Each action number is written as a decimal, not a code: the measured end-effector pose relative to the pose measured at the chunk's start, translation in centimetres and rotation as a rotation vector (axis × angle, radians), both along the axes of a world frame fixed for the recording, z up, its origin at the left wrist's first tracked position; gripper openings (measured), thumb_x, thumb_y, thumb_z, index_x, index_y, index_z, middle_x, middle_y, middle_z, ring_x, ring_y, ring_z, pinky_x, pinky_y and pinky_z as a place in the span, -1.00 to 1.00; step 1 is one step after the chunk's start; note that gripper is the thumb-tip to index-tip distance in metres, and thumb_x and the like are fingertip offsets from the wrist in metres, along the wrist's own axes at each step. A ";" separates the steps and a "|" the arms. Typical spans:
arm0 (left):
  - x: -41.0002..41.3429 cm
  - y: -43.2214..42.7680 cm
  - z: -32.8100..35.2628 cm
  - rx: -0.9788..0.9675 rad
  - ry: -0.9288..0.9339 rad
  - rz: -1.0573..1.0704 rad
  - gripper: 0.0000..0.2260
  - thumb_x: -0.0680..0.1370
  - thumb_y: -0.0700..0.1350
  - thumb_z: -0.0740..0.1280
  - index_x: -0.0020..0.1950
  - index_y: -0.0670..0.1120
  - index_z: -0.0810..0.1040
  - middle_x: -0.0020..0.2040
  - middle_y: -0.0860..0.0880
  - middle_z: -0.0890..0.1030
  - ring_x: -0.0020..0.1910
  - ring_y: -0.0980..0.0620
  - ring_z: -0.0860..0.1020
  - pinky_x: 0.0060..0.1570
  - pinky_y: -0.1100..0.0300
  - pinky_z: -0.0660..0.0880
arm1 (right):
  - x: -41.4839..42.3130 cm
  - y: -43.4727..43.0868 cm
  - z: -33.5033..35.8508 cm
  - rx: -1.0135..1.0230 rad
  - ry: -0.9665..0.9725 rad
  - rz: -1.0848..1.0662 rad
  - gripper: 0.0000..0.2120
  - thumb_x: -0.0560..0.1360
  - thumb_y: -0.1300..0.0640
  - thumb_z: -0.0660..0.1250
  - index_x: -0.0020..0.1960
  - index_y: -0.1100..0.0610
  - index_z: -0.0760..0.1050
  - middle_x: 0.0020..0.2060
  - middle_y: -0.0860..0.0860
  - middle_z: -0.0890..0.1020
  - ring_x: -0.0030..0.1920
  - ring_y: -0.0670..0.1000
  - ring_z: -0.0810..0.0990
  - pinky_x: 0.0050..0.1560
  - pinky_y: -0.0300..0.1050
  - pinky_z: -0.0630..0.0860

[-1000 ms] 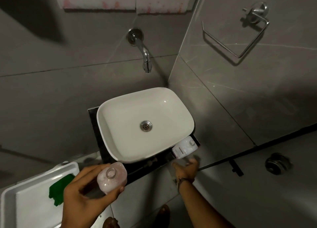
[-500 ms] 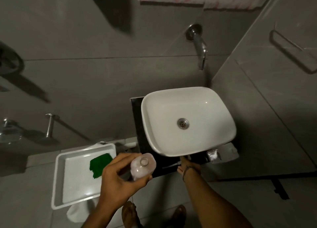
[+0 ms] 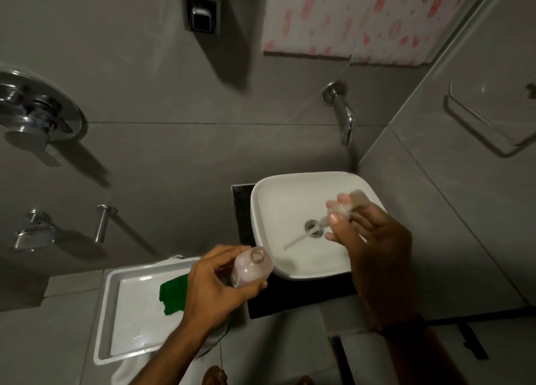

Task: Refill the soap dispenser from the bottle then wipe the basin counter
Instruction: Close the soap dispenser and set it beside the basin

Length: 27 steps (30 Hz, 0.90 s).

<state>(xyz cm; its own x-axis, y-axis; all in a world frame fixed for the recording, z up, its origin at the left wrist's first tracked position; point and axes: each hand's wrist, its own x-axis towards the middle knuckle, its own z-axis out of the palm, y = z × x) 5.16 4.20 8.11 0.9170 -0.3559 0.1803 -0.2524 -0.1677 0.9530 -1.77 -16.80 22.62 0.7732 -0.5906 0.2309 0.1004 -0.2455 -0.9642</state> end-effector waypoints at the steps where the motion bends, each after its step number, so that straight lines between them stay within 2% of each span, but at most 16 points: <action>1: 0.1 0.0 0.3 -0.005 -0.009 -0.002 -0.44 0.22 -0.07 0.76 0.19 0.07 0.73 0.12 0.22 0.71 0.14 0.14 0.67 0.02 0.39 0.61 | 0.6 0.7 1.4 -0.050 -0.035 0.037 -0.73 0.46 0.27 0.51 0.03 -0.06 0.70 -0.04 -0.14 0.78 -0.03 -0.04 0.77 -0.12 -0.21 0.70; 4: 0.2 0.0 1.0 -0.029 -0.029 -0.001 -0.46 0.24 -0.05 0.76 0.19 0.09 0.73 0.11 0.22 0.71 0.14 0.14 0.68 0.05 0.37 0.61 | 1.7 2.0 2.6 -0.112 -0.046 0.130 -0.70 0.45 0.33 0.55 0.09 0.02 0.69 -0.05 -0.08 0.79 -0.01 -0.01 0.77 -0.03 -0.22 0.68; 7: 0.2 0.1 1.6 -0.048 -0.038 -0.004 -0.47 0.26 0.02 0.74 0.20 0.14 0.72 0.12 0.20 0.72 0.15 0.13 0.68 0.06 0.36 0.62 | 1.9 2.5 1.7 -0.124 -0.013 0.195 -0.74 0.44 0.26 0.57 0.11 0.10 0.70 -0.03 -0.06 0.78 0.02 0.03 0.76 -0.04 -0.11 0.71; 9: 0.2 0.1 2.0 -0.049 -0.049 0.001 -0.48 0.27 0.03 0.73 0.20 0.14 0.72 0.12 0.19 0.72 0.15 0.11 0.69 0.07 0.32 0.64 | 2.0 2.8 1.1 -0.120 -0.009 0.229 -0.75 0.45 0.23 0.57 0.12 0.13 0.70 -0.01 -0.05 0.78 0.02 0.03 0.76 -0.01 -0.12 0.70; 11: 0.2 0.1 2.3 -0.055 -0.061 0.002 -0.48 0.28 0.03 0.73 0.21 0.13 0.72 0.12 0.18 0.72 0.14 0.10 0.70 0.07 0.27 0.66 | 2.1 3.2 0.6 -0.132 -0.019 0.288 -0.76 0.46 0.25 0.56 0.09 0.08 0.70 -0.04 -0.06 0.77 -0.01 -0.01 0.76 -0.01 -0.23 0.67; 13: 0.3 0.0 2.5 -0.050 -0.079 0.006 -0.48 0.29 0.04 0.72 0.22 0.13 0.71 0.13 0.18 0.72 0.14 0.09 0.71 0.06 0.24 0.67 | 2.2 3.7 -0.1 -0.149 0.014 0.358 -0.73 0.46 0.26 0.55 0.06 -0.05 0.70 -0.07 -0.10 0.77 -0.04 -0.06 0.76 -0.04 -0.27 0.66; 15: 0.5 -0.1 2.7 -0.037 -0.093 0.014 -0.48 0.29 0.03 0.72 0.23 0.10 0.71 0.11 0.17 0.72 0.12 0.08 0.71 0.04 0.21 0.69 | 2.1 4.2 -1.2 -0.198 0.106 0.380 -0.67 0.45 0.17 0.56 0.04 -0.25 0.68 -0.04 -0.21 0.75 0.02 -0.11 0.73 -0.06 -0.25 0.68; 18: 0.9 -0.3 3.0 -0.031 -0.111 0.025 -0.49 0.31 0.03 0.71 0.23 0.05 0.72 0.10 0.17 0.73 0.10 0.08 0.71 0.02 0.19 0.70 | 2.0 4.6 -3.0 -0.294 0.203 0.281 -0.68 0.35 -0.12 0.56 0.00 -0.47 0.60 -0.02 -0.35 0.71 0.09 -0.20 0.67 -0.01 -0.28 0.66; 20: 1.0 -0.5 3.2 -0.031 -0.125 0.021 -0.51 0.31 0.06 0.69 0.22 0.08 0.72 0.10 0.19 0.73 0.10 0.09 0.71 0.02 0.24 0.68 | 2.0 4.8 -3.8 -0.292 0.214 0.183 -0.70 0.25 -0.25 0.56 -0.07 -0.50 0.59 -0.06 -0.36 0.70 0.05 -0.21 0.66 -0.04 -0.26 0.66; 23: 1.0 -0.6 3.2 -0.014 -0.127 0.021 -0.51 0.31 0.10 0.66 0.22 0.07 0.73 0.09 0.20 0.72 0.09 0.12 0.71 0.02 0.22 0.69 | 2.3 4.8 -4.3 -0.393 0.220 0.068 -0.67 0.14 -0.36 0.58 -0.14 -0.42 0.58 -0.09 -0.42 0.65 0.01 -0.21 0.62 -0.10 -0.18 0.66; 25: 1.1 -0.6 3.2 -0.022 -0.121 0.025 -0.50 0.31 0.12 0.64 0.22 0.06 0.73 0.09 0.19 0.73 0.08 0.13 0.71 0.02 0.21 0.70 | 2.1 4.4 -4.0 -0.405 0.216 0.122 -0.54 0.15 -0.41 0.58 -0.01 -0.38 0.56 0.00 -0.45 0.63 0.09 -0.23 0.61 -0.02 -0.22 0.64; 27: 1.3 -0.6 3.3 -0.037 -0.119 0.022 -0.51 0.32 0.10 0.66 0.22 0.08 0.72 0.09 0.19 0.74 0.09 0.13 0.71 0.02 0.25 0.69 | 2.1 3.7 -3.7 -0.274 0.191 0.310 -0.42 0.26 -0.32 0.60 0.24 -0.36 0.50 0.18 -0.42 0.61 0.24 -0.22 0.60 0.15 -0.24 0.60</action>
<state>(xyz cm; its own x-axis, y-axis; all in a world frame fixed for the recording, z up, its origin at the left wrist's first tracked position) 6.42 3.58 11.46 0.8961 -0.3266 0.3006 -0.3603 -0.1397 0.9223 0.29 -13.13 18.96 0.9477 -0.2619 0.1821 0.0356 -0.4805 -0.8763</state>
